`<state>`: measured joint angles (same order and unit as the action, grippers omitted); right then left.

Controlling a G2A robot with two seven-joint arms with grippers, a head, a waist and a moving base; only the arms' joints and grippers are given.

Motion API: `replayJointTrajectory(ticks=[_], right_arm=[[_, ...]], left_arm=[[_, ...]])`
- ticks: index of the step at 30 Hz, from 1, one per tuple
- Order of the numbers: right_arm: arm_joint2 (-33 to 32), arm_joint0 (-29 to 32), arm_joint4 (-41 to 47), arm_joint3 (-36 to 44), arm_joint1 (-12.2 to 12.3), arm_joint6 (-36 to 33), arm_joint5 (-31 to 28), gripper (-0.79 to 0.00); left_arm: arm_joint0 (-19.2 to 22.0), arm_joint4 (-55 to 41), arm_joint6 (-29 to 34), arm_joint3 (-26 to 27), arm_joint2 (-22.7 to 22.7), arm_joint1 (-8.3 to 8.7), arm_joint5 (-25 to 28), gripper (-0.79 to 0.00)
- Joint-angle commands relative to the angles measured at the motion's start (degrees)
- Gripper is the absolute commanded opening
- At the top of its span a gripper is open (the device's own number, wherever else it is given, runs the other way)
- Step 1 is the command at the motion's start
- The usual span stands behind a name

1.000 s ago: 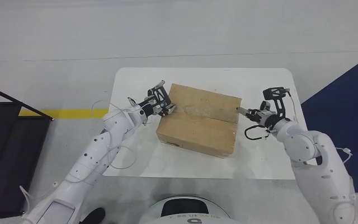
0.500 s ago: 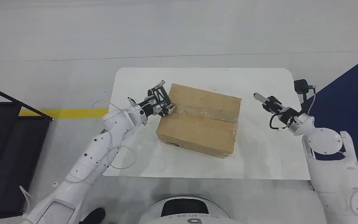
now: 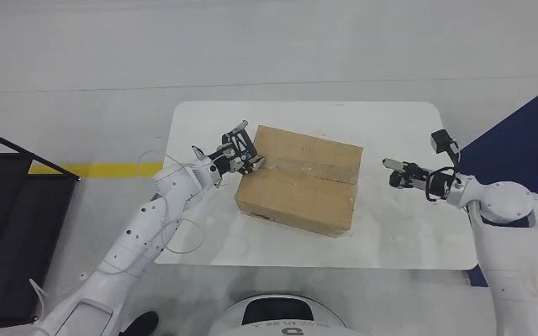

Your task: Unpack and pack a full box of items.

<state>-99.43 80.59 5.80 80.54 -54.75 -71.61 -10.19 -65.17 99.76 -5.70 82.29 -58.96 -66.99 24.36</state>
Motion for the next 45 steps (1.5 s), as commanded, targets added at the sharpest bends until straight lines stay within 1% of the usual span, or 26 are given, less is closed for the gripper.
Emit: replayJointTrajectory(ticks=[1, 2, 4, 5, 7, 13, 17, 19, 20, 21, 26, 30, 38, 41, 42, 43, 44, 45], right_arm=[[0.5, -1.0, 1.3, -1.5, 0.2, -4.4, -0.5, -0.203], [0.7, -1.3, 2.1, -2.1, 0.3, -5.7, -0.9, -0.403], [1.2, -1.8, 2.8, -2.8, 0.4, -7.2, -1.4, -0.446], [1.5, -1.9, 2.8, -3.0, 0.4, -7.3, -1.5, -0.486], [2.5, -2.0, 2.4, -2.9, 0.5, -7.3, -1.5, -0.52], [5.3, -2.7, 2.8, -2.9, 0.5, -7.5, -0.7, -0.526], [6.4, -3.2, 5.2, -3.1, 0.5, -9.1, -0.9, -0.557], [6.3, -3.2, 6.9, -3.1, 0.6, -10.6, -1.2, -0.653], [6.1, -3.2, 8.0, -3.2, 0.7, -11.4, -1.4, -0.751], [5.9, -3.1, 9.2, -3.3, 0.8, -12.5, -1.6, -0.785], [4.3, -2.3, 12.8, -3.6, 1.3, -14.8, -2.7, -0.785], [3.2, -0.9, 13.4, -3.0, 1.6, -14.8, -3.4, -0.785], [3.7, 1.0, 10.6, -2.0, 2.1, -12.4, -3.2, -0.785], [4.1, 0.8, 10.4, -2.5, 2.2, -11.8, -2.1, -0.785], [4.4, 0.5, 10.2, -2.9, 2.2, -10.9, -1.4, -0.431], [4.8, 0.0, 9.7, -3.2, 2.2, -9.9, -0.9, -0.219], [5.4, -0.5, 9.2, -3.6, 2.2, -9.2, -0.6, -0.114], [6.0, -1.0, 9.2, -4.0, 2.1, -8.9, -0.3, -0.086]], left_arm=[[0.0, 0.0, 0.0, 0.0, 0.0, 0.0, 0.0, 0.0], [0.0, 0.0, 0.0, 0.0, 0.0, 0.0, 0.0, 0.0], [0.0, 0.0, 0.0, 0.0, 0.0, 0.0, 0.0, 0.0], [0.0, 0.0, 0.0, 0.0, 0.0, 0.0, 0.0, 0.0], [0.0, 0.0, 0.0, 0.0, 0.0, 0.0, 0.0, 0.0], [0.0, 0.0, 0.0, 0.0, 0.0, 0.0, 0.0, 0.0], [0.0, 0.0, 0.0, 0.0, 0.0, 0.0, 0.0, 0.0], [0.0, 0.0, 0.0, 0.0, 0.0, 0.0, 0.0, 0.0], [0.0, 0.0, 0.0, 0.0, 0.0, 0.0, 0.0, 0.0], [0.0, 0.0, 0.0, 0.0, 0.0, 0.0, 0.0, 0.0], [0.0, 0.0, 0.0, 0.0, 0.0, 0.0, 0.0, 0.0], [0.0, 0.0, 0.0, 0.0, 0.0, 0.0, 0.0, 0.0], [0.0, 0.0, 0.0, 0.0, 0.0, 0.0, 0.0, 0.0], [0.0, 0.0, 0.0, 0.0, 0.0, 0.0, 0.0, 0.0], [0.0, 0.0, 0.0, 0.0, 0.0, 0.0, 0.0, 0.0], [0.0, 0.0, 0.0, 0.0, 0.0, 0.0, 0.0, 0.0], [0.0, 0.0, 0.0, 0.0, 0.0, 0.0, 0.0, 0.0], [0.0, 0.0, 0.0, 0.0, 0.0, 0.0, 0.0, 0.0]])
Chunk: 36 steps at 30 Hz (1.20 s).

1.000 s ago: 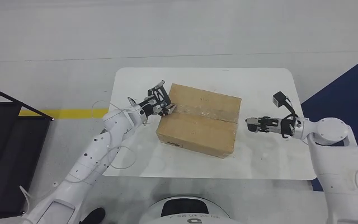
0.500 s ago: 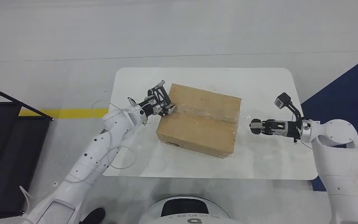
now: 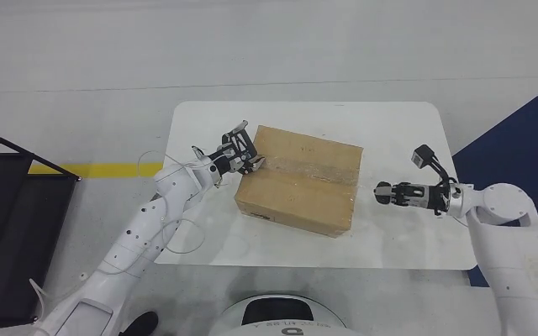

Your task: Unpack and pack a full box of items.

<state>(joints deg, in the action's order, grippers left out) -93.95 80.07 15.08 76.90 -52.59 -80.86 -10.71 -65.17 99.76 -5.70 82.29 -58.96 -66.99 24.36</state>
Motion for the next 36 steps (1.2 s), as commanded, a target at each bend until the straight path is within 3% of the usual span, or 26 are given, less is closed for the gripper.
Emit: replayJointTrajectory(ticks=[1, 4, 8, 11, 20, 22, 25, 29, 36], right_arm=[[1.1, -0.9, 0.4, -0.8, -0.1, 0.1, 0.4, -0.083], [2.2, -2.3, 0.8, -2.1, -0.1, -0.1, 0.4, -0.163], [3.6, -3.6, 0.7, -2.8, -0.1, 0.2, 0.6, -0.357], [4.6, -4.5, 0.5, -3.4, -0.1, 0.5, 1.0, -0.397], [4.8, -5.9, 3.6, -6.0, 0.1, -1.0, 0.6, -0.394], [3.9, -6.0, 5.1, -7.3, 0.3, -1.4, 0.4, -0.24], [3.5, -6.5, 6.6, -9.2, 0.5, -2.0, 1.3, -0.219], [4.7, -7.9, 6.4, -10.6, 0.5, -2.2, 1.8, -0.256], [8.2, -9.4, 4.2, -10.3, 0.2, -1.3, 1.8, -0.403]], left_arm=[[0.0, 0.0, 0.0, 0.0, 0.0, 0.0, 0.0, 0.0], [0.0, 0.0, 0.0, 0.0, 0.0, 0.0, 0.0, 0.0], [0.0, 0.0, 0.0, 0.0, 0.0, 0.0, 0.0, 0.0], [0.0, 0.0, 0.0, 0.0, 0.0, 0.0, 0.0, 0.0], [0.0, 0.0, 0.0, 0.0, 0.0, 0.0, 0.0, 0.0], [0.0, 0.0, 0.0, 0.0, 0.0, 0.0, 0.0, 0.0], [0.0, 0.0, 0.0, 0.0, 0.0, 0.0, 0.0, 0.0], [0.0, 0.0, 0.0, 0.0, 0.0, 0.0, 0.0, 0.0], [0.0, 0.0, 0.0, 0.0, 0.0, 0.0, 0.0, 0.0]])
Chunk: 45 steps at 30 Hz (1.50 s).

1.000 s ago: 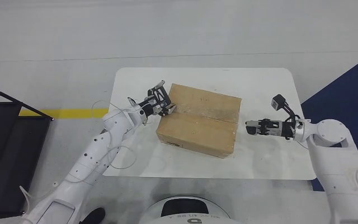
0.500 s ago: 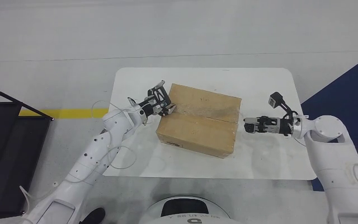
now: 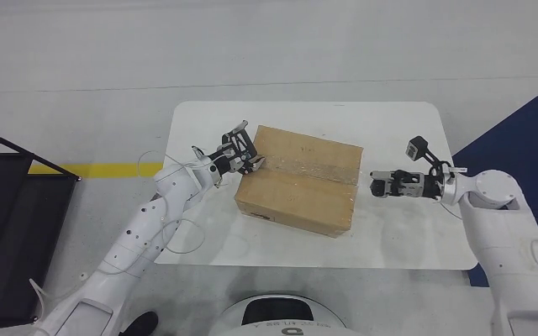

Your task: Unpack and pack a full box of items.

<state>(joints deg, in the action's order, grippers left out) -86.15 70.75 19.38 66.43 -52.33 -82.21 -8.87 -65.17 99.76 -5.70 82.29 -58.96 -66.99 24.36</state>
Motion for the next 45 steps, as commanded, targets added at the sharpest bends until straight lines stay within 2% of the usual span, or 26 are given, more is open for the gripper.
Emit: replayJointTrajectory(ticks=[1, 4, 7, 8, 9, 10, 21, 30, 31, 32, 33, 34, 38, 45], right_arm=[[0.7, -0.2, -0.3, 0.3, -0.1, 0.2, 0.0, -0.413], [1.4, -0.3, -0.4, 0.8, 0.0, 0.1, -0.2, -0.453], [1.1, -0.1, 0.0, 1.1, 0.1, 0.2, -0.6, -0.542], [0.7, 0.1, 0.1, 1.3, 0.2, 0.3, -0.9, -0.594], [0.4, 0.4, 0.1, 1.6, 0.3, 0.4, -1.1, -0.723], [0.0, 0.7, 0.3, 1.9, 0.4, 0.4, -1.3, -0.785], [-4.9, 5.8, 1.4, 6.2, 1.7, 0.8, -2.5, -0.785], [-5.1, 7.8, 0.7, 8.9, 2.1, 2.2, -0.7, -0.785], [-4.9, 7.7, 0.9, 9.0, 2.1, 2.4, -0.1, -0.76], [-4.6, 7.5, 0.9, 8.9, 2.1, 2.6, 0.5, -0.597], [-4.3, 7.1, 0.5, 8.6, 2.1, 3.2, 1.2, -0.477], [-3.8, 6.8, 0.1, 8.4, 2.1, 3.6, 1.6, -0.437], [-1.7, 5.1, -0.3, 6.7, 1.9, 4.2, 2.6, -0.413], [1.1, 2.5, -0.5, 4.3, 1.6, 4.5, 2.7, -0.443]], left_arm=[[0.0, 0.0, 0.0, 0.0, 0.0, 0.0, 0.0, 0.0], [0.0, 0.0, 0.0, 0.0, 0.0, 0.0, 0.0, 0.0], [0.0, 0.0, 0.0, 0.0, 0.0, 0.0, 0.0, 0.0], [0.0, 0.0, 0.0, 0.0, 0.0, 0.0, 0.0, 0.0], [0.0, 0.0, 0.0, 0.0, 0.0, 0.0, 0.0, 0.0], [0.0, 0.0, 0.0, 0.0, 0.0, 0.0, 0.0, 0.0], [-0.7, 0.2, -0.1, 1.1, -0.3, 0.04, -0.7, 0.0], [-2.0, 0.2, -1.1, 3.5, -1.8, 0.42, 0.1, 0.0], [-2.2, 0.2, -1.1, 3.7, -2.0, 0.47, 0.2, 0.0], [-2.3, 0.2, -1.2, 3.9, -2.2, 0.52, 0.2, 0.0], [-2.5, 0.3, -1.3, 4.0, -2.5, 0.58, 0.2, 0.0], [-2.7, 0.2, -1.4, 4.0, -2.7, 0.63, 0.3, 0.0], [-3.2, -0.3, -1.9, 4.3, -3.8, 0.83, 0.4, 0.0], [-4.2, -0.3, -2.3, 5.3, -5.2, 1.17, 0.9, 0.0]])
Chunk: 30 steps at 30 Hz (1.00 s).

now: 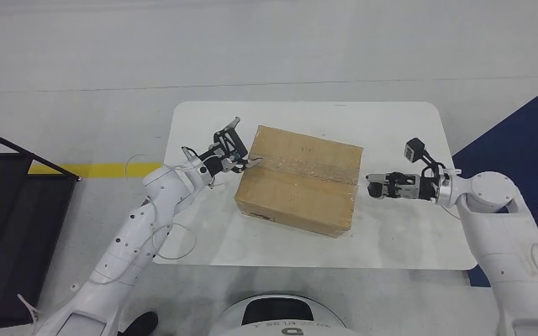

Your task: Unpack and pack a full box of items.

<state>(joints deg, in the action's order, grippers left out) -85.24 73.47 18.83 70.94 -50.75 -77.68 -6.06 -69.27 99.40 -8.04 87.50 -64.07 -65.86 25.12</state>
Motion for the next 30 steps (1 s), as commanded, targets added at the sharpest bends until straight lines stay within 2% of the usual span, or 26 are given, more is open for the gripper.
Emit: replayJointTrajectory(ticks=[1, 3, 5, 8, 16, 22, 30], right_arm=[[0.4, -0.4, 0.1, -0.3, 0.0, 0.0, -0.1, -0.449], [0.7, -0.7, 0.5, -0.3, -0.1, -0.1, -0.4, -0.493], [0.7, -0.6, 1.0, -0.1, -0.1, -0.1, -0.7, -0.57], [0.4, -0.2, 1.6, 0.6, 0.1, 0.0, -1.2, -0.785], [-3.4, 4.5, 3.8, 5.3, 0.9, -1.1, -3.6, -0.785], [-6.2, 8.4, 3.5, 9.5, 1.4, 0.6, -3.2, -0.785], [-4.8, 8.1, 1.1, 9.6, 1.5, 2.1, -1.5, -0.785]], left_arm=[[-0.2, 0.0, 0.0, 0.2, -0.2, 0.07, 0.2, 0.0], [-0.3, 0.1, 0.0, 0.3, -0.4, 0.11, 0.3, 0.0], [-0.3, 0.1, -0.1, 0.2, -0.5, 0.13, 0.4, 0.0], [-0.2, 0.1, -0.1, -0.1, -0.5, 0.14, 0.6, 0.0], [-0.1, 0.1, 0.0, -0.3, -0.6, 0.15, 0.7, 0.0], [-0.1, 0.1, 0.0, -0.3, -0.6, 0.15, 0.7, 0.0], [-0.1, 0.1, 0.0, -0.3, -0.6, 0.15, 0.7, 0.0]])
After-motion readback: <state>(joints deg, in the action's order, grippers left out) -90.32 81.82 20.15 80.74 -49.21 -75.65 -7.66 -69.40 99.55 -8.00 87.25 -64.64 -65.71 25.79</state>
